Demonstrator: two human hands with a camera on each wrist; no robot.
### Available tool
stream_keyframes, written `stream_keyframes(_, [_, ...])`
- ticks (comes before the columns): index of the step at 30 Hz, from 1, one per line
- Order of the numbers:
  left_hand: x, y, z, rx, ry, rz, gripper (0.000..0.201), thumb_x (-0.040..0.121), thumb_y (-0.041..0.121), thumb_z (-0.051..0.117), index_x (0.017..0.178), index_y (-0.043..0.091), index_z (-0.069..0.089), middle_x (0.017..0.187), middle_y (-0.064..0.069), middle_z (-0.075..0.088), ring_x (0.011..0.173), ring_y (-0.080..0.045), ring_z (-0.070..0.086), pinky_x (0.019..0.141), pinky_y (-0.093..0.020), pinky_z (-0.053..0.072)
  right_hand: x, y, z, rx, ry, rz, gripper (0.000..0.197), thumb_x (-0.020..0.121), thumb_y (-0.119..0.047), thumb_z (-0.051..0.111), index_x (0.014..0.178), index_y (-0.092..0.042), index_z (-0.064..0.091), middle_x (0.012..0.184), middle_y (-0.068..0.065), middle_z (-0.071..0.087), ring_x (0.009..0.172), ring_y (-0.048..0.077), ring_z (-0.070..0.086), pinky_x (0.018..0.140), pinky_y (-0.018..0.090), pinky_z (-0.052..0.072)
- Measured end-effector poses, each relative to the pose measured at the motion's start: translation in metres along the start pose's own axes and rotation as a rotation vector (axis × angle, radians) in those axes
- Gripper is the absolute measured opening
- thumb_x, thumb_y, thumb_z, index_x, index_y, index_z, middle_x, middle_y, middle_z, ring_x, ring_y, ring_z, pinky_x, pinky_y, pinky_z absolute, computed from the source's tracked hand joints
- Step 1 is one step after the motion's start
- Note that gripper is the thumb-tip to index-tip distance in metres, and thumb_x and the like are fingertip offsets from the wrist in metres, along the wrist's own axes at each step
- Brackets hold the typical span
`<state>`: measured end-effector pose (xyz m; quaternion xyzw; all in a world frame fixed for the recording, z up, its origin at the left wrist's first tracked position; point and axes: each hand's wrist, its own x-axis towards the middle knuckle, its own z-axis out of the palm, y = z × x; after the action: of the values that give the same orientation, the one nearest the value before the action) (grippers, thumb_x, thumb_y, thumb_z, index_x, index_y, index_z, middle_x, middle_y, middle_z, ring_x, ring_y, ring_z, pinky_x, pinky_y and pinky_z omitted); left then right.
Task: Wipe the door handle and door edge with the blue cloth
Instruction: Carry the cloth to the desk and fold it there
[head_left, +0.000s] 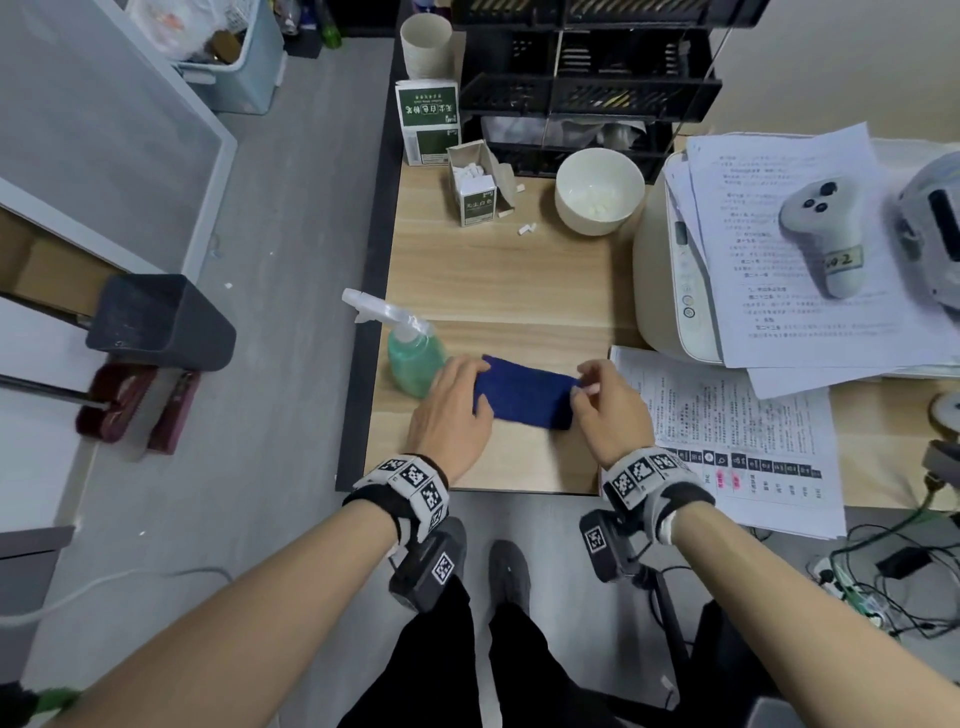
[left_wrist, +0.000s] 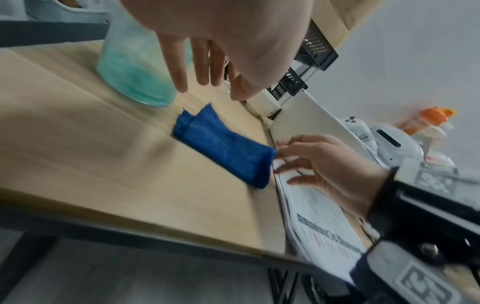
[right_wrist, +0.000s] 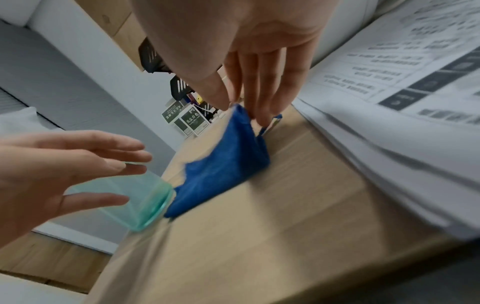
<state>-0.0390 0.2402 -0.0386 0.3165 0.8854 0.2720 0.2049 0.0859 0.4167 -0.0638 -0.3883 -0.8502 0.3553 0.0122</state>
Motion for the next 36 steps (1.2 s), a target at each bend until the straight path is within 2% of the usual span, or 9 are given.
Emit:
stream_keyframes(3, [-0.012, -0.007, 0.004, 0.060, -0.083, 0.069, 0.045, 0.091, 0.010, 0.050, 0.135, 0.018, 0.050, 0.146, 0.008, 0.040, 0.133, -0.009, 0.038, 0.097, -0.029, 0.045, -0.008, -0.002, 0.008, -0.020, 0.016, -0.209, 0.036, 0.092, -0.016, 0.057, 0.128, -0.016, 0.053, 0.127, 0.002, 0.054, 0.113, 0.020, 0.055, 0.086, 0.036, 0.050])
stream_keyframes(7, [-0.029, -0.035, -0.001, 0.034, -0.097, 0.032, 0.035, 0.091, 0.009, 0.050, 0.124, 0.018, 0.059, 0.129, 0.008, 0.053, 0.121, -0.009, 0.048, 0.095, -0.034, 0.048, -0.016, 0.005, 0.025, -0.234, -0.287, -0.582, 0.045, 0.089, -0.027, 0.048, 0.129, -0.013, 0.061, 0.137, 0.009, 0.055, 0.123, 0.029, 0.053, 0.101, 0.043, 0.049])
stream_keyframes(12, [-0.034, -0.067, -0.023, 0.034, -0.099, -0.071, 0.028, 0.091, 0.012, 0.050, 0.114, 0.021, 0.062, 0.121, 0.011, 0.059, 0.110, -0.013, 0.060, 0.088, -0.039, 0.052, -0.019, -0.016, 0.046, -0.421, -0.374, -0.496, 0.056, 0.091, -0.041, 0.035, 0.138, -0.015, 0.052, 0.145, 0.014, 0.042, 0.124, 0.036, 0.043, 0.100, 0.049, 0.047])
stream_keyframes(15, [-0.035, -0.076, -0.029, 0.031, -0.117, -0.051, 0.026, 0.091, 0.012, 0.049, 0.111, 0.022, 0.063, 0.120, 0.014, 0.058, 0.106, -0.015, 0.061, 0.086, -0.041, 0.053, -0.016, -0.040, 0.049, -0.235, -0.511, -0.430, 0.055, 0.094, -0.042, 0.041, 0.143, -0.016, 0.049, 0.140, 0.007, 0.043, 0.120, 0.030, 0.048, 0.100, 0.044, 0.045])
stream_keyframes(20, [-0.040, -0.073, -0.025, 0.044, -0.285, 0.138, 0.046, 0.089, 0.007, 0.048, 0.133, 0.017, 0.057, 0.142, 0.006, 0.049, 0.132, -0.014, 0.045, 0.109, -0.036, 0.040, 0.016, -0.104, 0.025, 0.103, -0.196, -0.419, 0.061, 0.088, -0.041, 0.070, 0.141, -0.023, 0.046, 0.132, -0.006, 0.052, 0.093, 0.010, 0.057, 0.085, 0.030, 0.049])
stream_keyframes(23, [-0.038, -0.064, -0.010, 0.208, -0.442, 0.334, 0.065, 0.088, 0.009, 0.046, 0.151, 0.019, 0.038, 0.163, 0.001, 0.024, 0.150, -0.017, 0.019, 0.122, -0.027, 0.015, 0.031, -0.148, 0.017, 0.120, -0.204, -0.564, 0.070, 0.080, -0.046, 0.078, 0.140, -0.025, 0.048, 0.126, -0.008, 0.055, 0.083, -0.004, 0.052, 0.076, 0.022, 0.044])
stream_keyframes(25, [-0.036, -0.060, 0.002, 0.374, -0.497, 0.428, 0.070, 0.088, 0.013, 0.046, 0.155, 0.019, 0.029, 0.167, 0.000, 0.013, 0.154, -0.017, 0.009, 0.124, -0.032, 0.013, 0.037, -0.166, 0.018, 0.097, -0.207, -0.627, 0.059, 0.081, -0.043, 0.077, 0.133, -0.024, 0.057, 0.119, -0.008, 0.058, 0.081, -0.013, 0.048, 0.073, 0.024, 0.043])
stream_keyframes(29, [-0.035, -0.057, 0.007, 0.571, -0.483, 0.456, 0.076, 0.086, 0.015, 0.046, 0.157, 0.015, 0.019, 0.167, 0.000, 0.011, 0.154, -0.020, 0.007, 0.121, -0.039, 0.017, 0.045, -0.176, 0.019, 0.060, -0.142, -0.671, 0.026, 0.090, -0.039, 0.067, 0.106, -0.018, 0.071, 0.101, -0.006, 0.064, 0.065, 0.009, 0.052, 0.069, 0.043, 0.051])
stream_keyframes(36, [-0.064, -0.099, -0.026, 0.507, -0.479, 0.350, 0.069, 0.091, 0.012, 0.046, 0.156, 0.013, 0.025, 0.166, 0.000, 0.016, 0.155, -0.020, 0.006, 0.124, -0.036, 0.010, 0.065, -0.171, -0.012, 0.242, 0.047, -0.632, 0.032, 0.093, -0.035, 0.067, 0.091, -0.003, 0.071, 0.086, 0.008, 0.062, 0.073, 0.024, 0.054, 0.064, 0.043, 0.048])
